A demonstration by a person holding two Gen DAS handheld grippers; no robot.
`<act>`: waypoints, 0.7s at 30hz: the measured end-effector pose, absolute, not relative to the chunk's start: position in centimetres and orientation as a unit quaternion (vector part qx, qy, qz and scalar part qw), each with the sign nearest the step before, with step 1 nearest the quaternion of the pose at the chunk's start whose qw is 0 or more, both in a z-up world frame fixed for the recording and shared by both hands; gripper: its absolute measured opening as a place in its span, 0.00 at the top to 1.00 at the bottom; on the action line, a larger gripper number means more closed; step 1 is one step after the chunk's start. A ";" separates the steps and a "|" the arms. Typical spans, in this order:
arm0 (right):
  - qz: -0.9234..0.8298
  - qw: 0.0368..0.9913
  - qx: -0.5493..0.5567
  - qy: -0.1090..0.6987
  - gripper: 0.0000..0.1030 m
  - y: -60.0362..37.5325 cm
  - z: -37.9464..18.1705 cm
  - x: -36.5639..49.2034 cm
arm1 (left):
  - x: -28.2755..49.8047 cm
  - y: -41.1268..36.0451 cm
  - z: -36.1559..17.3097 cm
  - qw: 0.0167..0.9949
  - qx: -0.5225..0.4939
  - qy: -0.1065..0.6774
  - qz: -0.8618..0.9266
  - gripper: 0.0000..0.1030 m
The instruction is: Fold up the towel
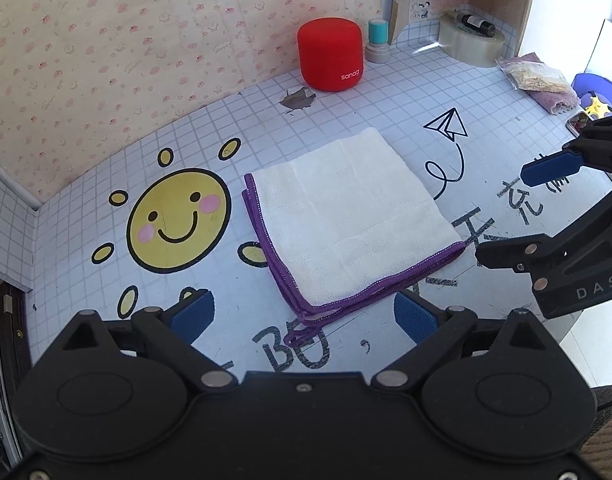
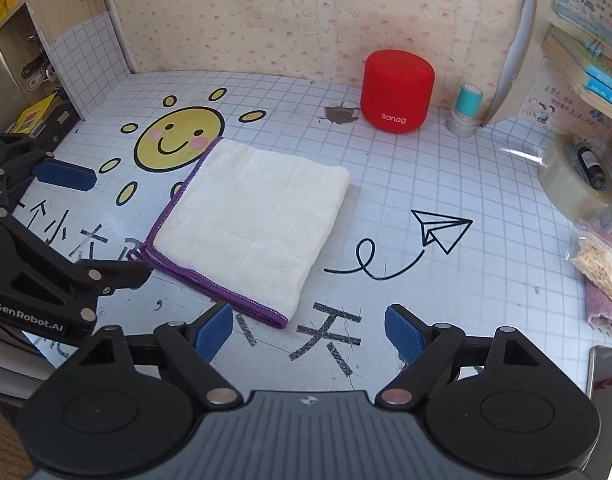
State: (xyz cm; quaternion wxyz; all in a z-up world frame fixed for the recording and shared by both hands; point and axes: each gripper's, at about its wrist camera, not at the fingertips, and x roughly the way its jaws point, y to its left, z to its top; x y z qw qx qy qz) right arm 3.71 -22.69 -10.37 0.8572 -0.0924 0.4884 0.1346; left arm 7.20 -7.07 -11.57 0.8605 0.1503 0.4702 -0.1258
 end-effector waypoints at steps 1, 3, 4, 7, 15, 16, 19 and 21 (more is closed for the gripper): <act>0.126 0.856 -0.090 0.493 0.19 -22.8 -10.4 3.6 | 7.8 -7.3 -11.9 0.862 0.151 0.467 -0.129 0.06; 0.119 0.852 -0.080 0.504 0.19 -22.9 -10.3 3.6 | 9.3 -8.0 -12.8 0.863 0.152 0.461 -0.136 0.06; 0.118 0.850 -0.076 0.507 0.19 -23.0 -10.2 3.7 | 9.3 -8.0 -12.8 0.864 0.153 0.459 -0.138 0.06; 0.114 0.849 -0.070 0.512 0.19 -23.0 -9.8 3.9 | 7.0 -7.5 -11.4 0.866 0.153 0.454 -0.141 0.06; 0.089 0.850 -0.032 0.519 0.06 -23.8 -9.9 5.9 | 8.5 -4.9 -8.7 0.863 0.072 0.487 -0.117 0.06; 0.081 0.854 -0.035 0.513 0.00 -23.8 -9.6 6.2 | 8.9 -4.6 -8.2 0.866 0.059 0.484 -0.115 0.06; 0.057 0.865 -0.038 0.497 0.00 -24.1 -8.7 6.9 | 9.7 -4.5 -7.4 0.874 0.047 0.472 -0.104 0.06; 0.033 0.869 -0.026 0.494 0.00 -24.6 -7.8 7.4 | 10.3 -4.9 -7.5 0.877 0.052 0.469 -0.093 0.06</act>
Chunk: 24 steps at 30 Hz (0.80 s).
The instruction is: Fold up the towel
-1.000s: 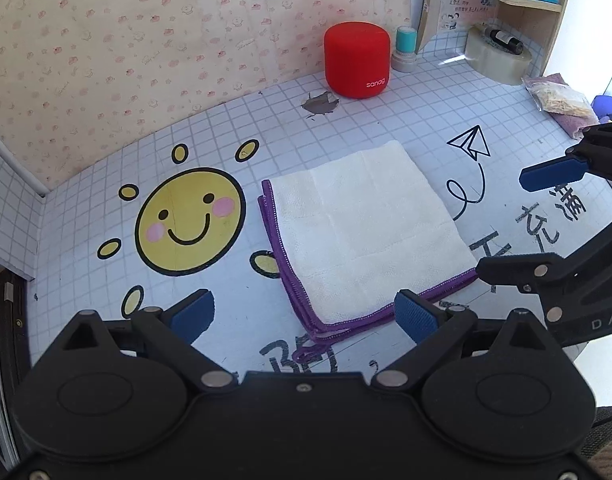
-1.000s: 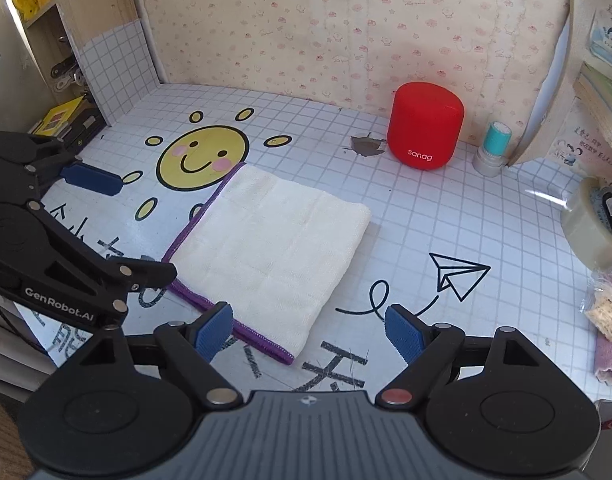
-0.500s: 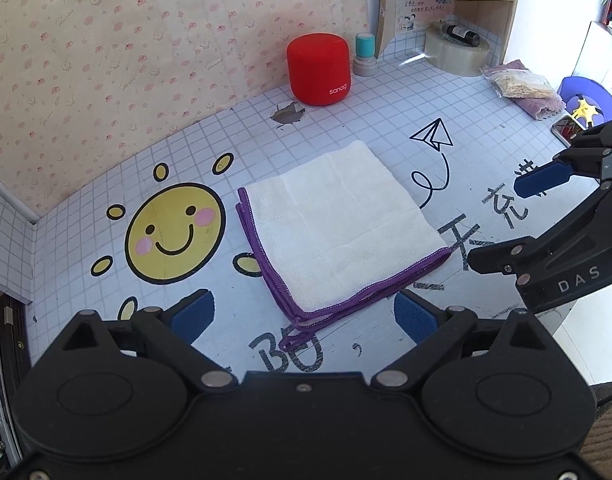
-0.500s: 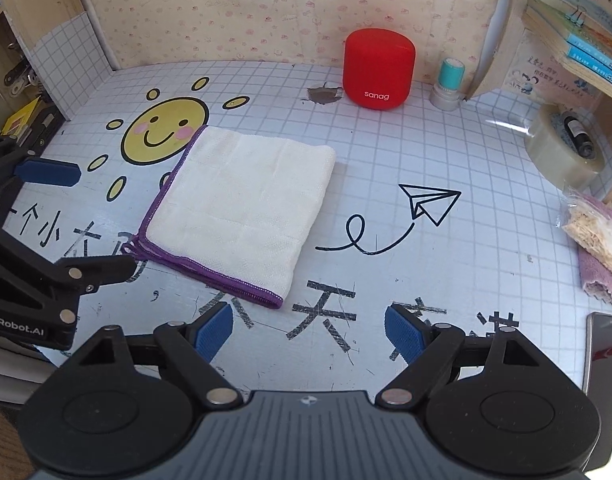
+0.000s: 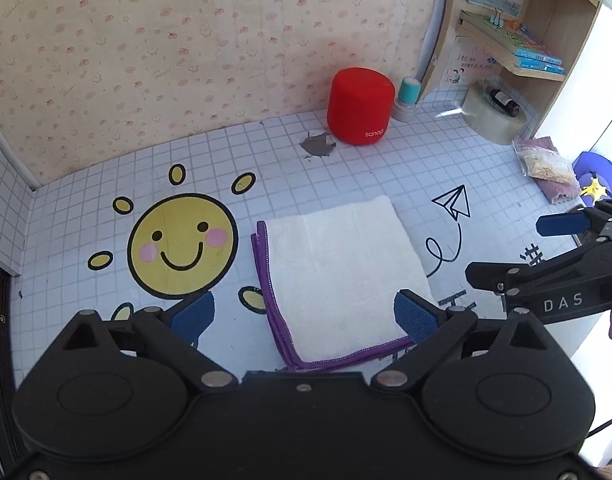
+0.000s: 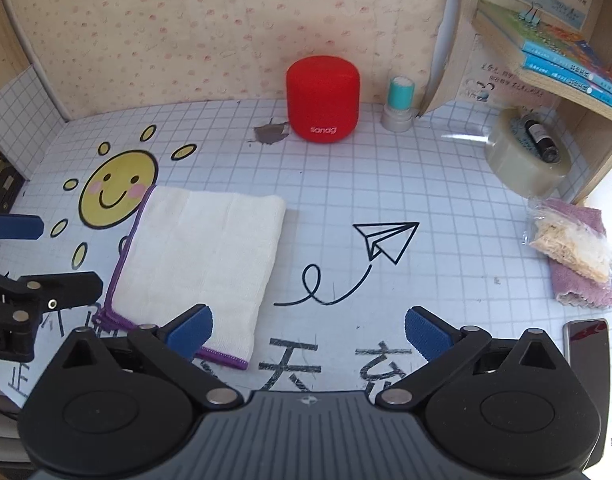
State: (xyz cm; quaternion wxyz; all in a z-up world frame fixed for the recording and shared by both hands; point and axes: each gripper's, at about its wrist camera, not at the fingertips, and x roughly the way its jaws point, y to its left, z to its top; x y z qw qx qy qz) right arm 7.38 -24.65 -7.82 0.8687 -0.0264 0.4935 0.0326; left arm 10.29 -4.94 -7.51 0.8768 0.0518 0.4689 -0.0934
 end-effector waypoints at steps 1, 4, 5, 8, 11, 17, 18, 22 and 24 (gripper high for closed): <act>0.024 0.870 -0.019 0.492 0.00 -24.9 -7.4 7.6 | 11.0 -5.5 -7.7 0.878 0.054 0.468 -0.089 0.06; 0.009 0.872 0.007 0.490 0.00 -25.7 -6.2 8.0 | 14.0 -6.3 -8.4 0.879 0.045 0.468 -0.082 0.06; 0.010 0.872 0.017 0.489 0.00 -25.9 -5.9 8.0 | 15.1 -6.5 -9.1 0.879 0.039 0.468 -0.083 0.06; 0.010 0.870 0.033 0.492 0.00 -26.1 -5.4 8.1 | 17.9 -7.7 -10.9 0.882 0.042 0.464 -0.074 0.06; 0.015 0.870 0.023 0.492 0.00 -25.5 -5.2 7.8 | 18.0 -8.3 -11.0 0.883 0.068 0.462 -0.050 0.06; 0.015 0.878 -0.049 0.476 0.00 -23.0 -5.3 7.7 | 15.6 -7.9 -10.7 0.882 0.117 0.456 -0.025 0.06; 0.011 0.880 -0.056 0.472 0.00 -22.8 -5.2 7.7 | 12.7 -6.6 -9.0 0.881 0.112 0.459 -0.026 0.06; 0.004 0.884 -0.067 0.464 0.00 -22.1 -5.0 8.2 | 5.0 -5.3 -4.2 0.873 0.103 0.475 -0.038 0.06; 0.003 0.884 -0.062 0.464 0.00 -21.8 -4.9 8.7 | 6.6 -5.8 -5.0 0.870 0.115 0.477 -0.037 0.06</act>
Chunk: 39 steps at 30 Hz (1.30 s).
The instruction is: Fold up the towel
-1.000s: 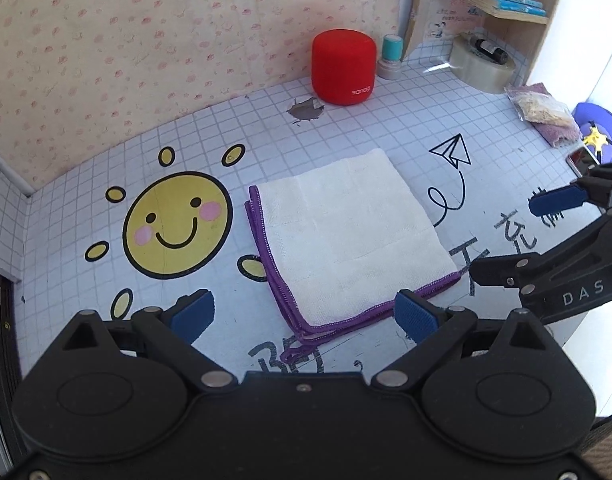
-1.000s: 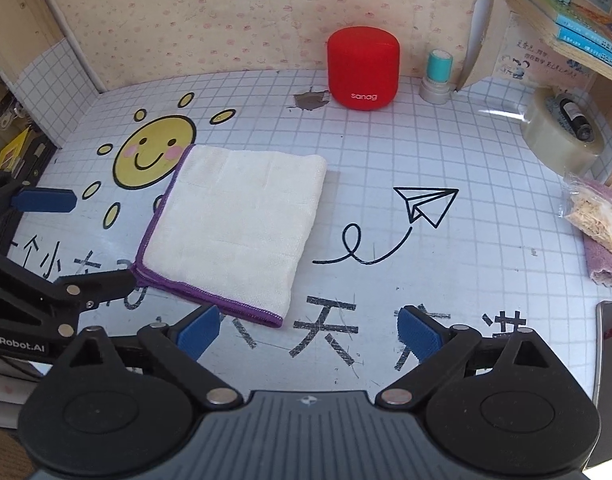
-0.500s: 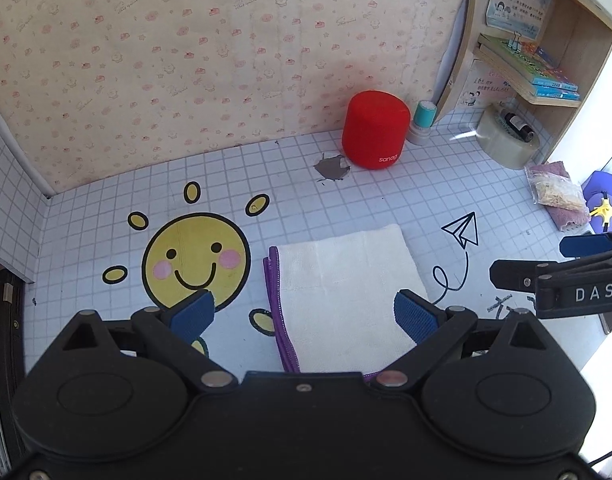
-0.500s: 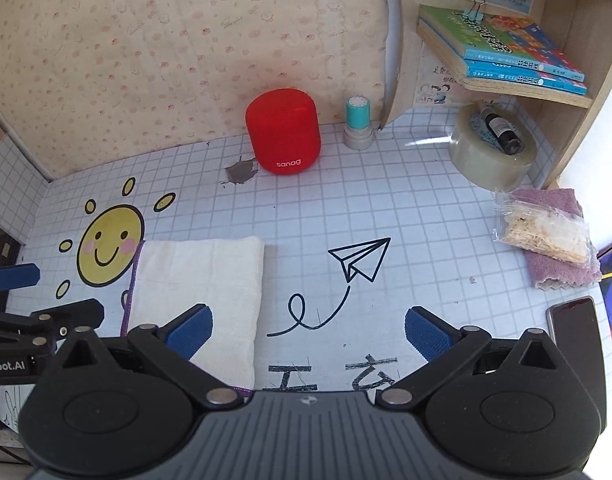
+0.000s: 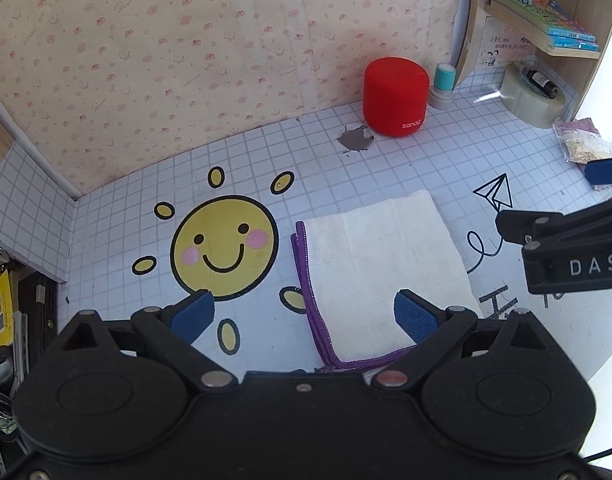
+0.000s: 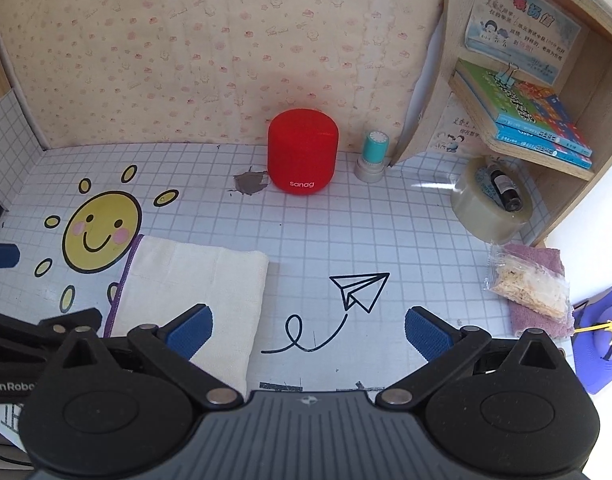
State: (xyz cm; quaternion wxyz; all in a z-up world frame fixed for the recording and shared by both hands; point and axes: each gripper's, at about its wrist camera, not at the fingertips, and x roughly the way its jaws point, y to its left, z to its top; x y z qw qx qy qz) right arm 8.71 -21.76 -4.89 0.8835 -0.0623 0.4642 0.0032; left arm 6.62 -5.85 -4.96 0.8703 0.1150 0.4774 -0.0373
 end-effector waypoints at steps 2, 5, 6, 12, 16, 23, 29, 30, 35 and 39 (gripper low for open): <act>0.000 0.882 -0.047 0.469 0.00 -21.6 -4.7 9.3 | 8.6 -6.1 -5.7 0.870 0.111 0.479 -0.042 0.06; -0.001 0.876 -0.004 0.483 0.00 -21.8 -4.4 10.2 | 11.4 -5.4 -6.6 0.861 0.065 0.500 -0.059 0.06; 0.001 0.872 0.010 0.490 0.00 -22.0 -4.4 10.3 | 12.1 -4.9 -6.9 0.857 0.049 0.509 -0.064 0.06; 0.032 0.850 0.032 0.524 0.00 -22.9 -4.9 9.8 | 11.0 -4.7 -7.3 0.839 0.076 0.536 -0.047 0.06; 0.027 0.846 -0.008 0.533 0.00 -22.0 -5.2 9.3 | 8.4 -5.0 -6.9 0.840 0.080 0.534 -0.049 0.06; 0.006 0.851 -0.055 0.522 0.00 -20.2 -5.0 9.2 | 4.7 -4.4 -5.2 0.842 0.065 0.534 -0.041 0.06; -0.009 0.850 -0.058 0.524 0.00 -19.3 -4.7 9.4 | 2.6 -4.0 -4.4 0.845 0.076 0.528 -0.028 0.06; -0.011 0.850 -0.059 0.523 0.00 -19.2 -4.6 9.3 | 2.4 -4.1 -4.2 0.847 0.083 0.524 -0.025 0.06; -0.011 0.849 -0.054 0.525 0.00 -18.9 -4.7 9.2 | 1.8 -4.2 -3.7 0.852 0.091 0.516 -0.025 0.06; -0.008 0.849 -0.040 0.526 0.00 -19.4 -4.6 9.1 | 1.7 -3.9 -3.7 0.852 0.081 0.517 -0.026 0.06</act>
